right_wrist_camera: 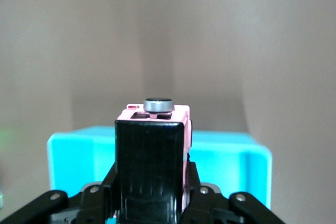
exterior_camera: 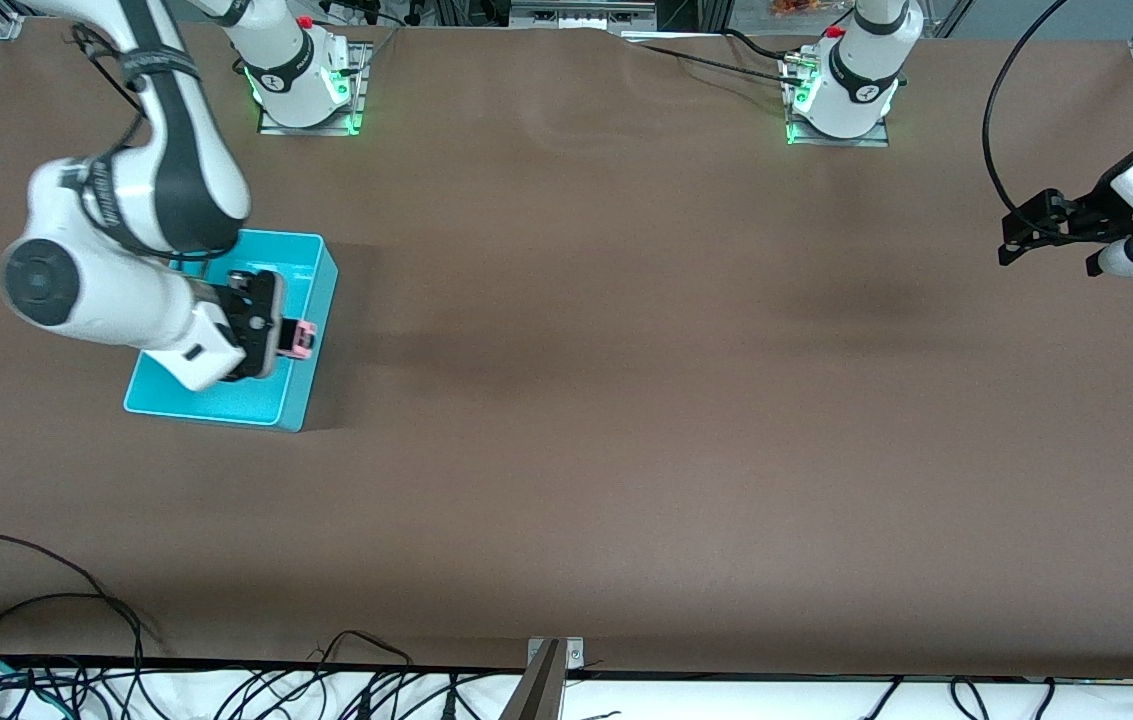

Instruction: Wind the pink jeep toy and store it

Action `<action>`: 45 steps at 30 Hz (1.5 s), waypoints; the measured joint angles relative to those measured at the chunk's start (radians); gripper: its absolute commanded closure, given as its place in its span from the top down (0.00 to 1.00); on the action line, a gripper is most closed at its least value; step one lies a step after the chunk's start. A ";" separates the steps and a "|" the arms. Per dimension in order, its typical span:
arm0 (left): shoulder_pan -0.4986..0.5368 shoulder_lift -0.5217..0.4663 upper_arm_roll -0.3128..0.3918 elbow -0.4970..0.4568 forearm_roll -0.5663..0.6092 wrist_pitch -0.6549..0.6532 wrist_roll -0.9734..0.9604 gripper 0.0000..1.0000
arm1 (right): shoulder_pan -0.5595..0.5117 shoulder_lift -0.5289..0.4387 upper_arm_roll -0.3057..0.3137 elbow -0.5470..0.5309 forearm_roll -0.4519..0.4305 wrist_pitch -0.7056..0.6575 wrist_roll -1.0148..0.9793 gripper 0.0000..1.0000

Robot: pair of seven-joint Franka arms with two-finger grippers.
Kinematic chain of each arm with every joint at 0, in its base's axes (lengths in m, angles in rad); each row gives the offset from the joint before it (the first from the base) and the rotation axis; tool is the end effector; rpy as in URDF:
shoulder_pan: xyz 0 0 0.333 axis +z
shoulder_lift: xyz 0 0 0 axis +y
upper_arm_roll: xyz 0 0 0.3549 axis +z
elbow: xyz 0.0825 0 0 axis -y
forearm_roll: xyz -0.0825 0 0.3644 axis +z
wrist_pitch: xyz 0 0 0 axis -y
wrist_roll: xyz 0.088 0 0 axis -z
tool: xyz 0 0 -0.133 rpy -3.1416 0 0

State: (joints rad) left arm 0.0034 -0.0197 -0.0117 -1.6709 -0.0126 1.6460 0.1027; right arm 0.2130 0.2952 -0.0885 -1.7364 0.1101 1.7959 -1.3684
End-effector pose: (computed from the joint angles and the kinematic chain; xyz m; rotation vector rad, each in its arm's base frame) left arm 0.5326 -0.0061 0.6090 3.1243 -0.1720 -0.0072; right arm 0.5932 0.0908 0.4114 -2.1901 -1.9530 0.2135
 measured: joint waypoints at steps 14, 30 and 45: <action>0.001 0.002 -0.006 0.003 0.000 -0.001 0.000 1.00 | -0.004 -0.038 -0.106 -0.181 0.004 0.049 -0.202 0.09; 0.016 0.010 -0.006 0.004 0.000 -0.001 0.000 1.00 | -0.006 -0.066 -0.131 -0.562 0.007 0.482 -0.292 0.29; 0.017 0.012 -0.009 0.004 -0.001 -0.001 0.000 1.00 | -0.021 -0.039 -0.137 -0.590 0.065 0.535 -0.341 1.00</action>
State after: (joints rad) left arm 0.0201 -0.0076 -0.0210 -1.6666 -0.0135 1.6450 0.1023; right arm 0.1924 0.2563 -0.2255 -2.3267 0.1756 2.3306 -1.7094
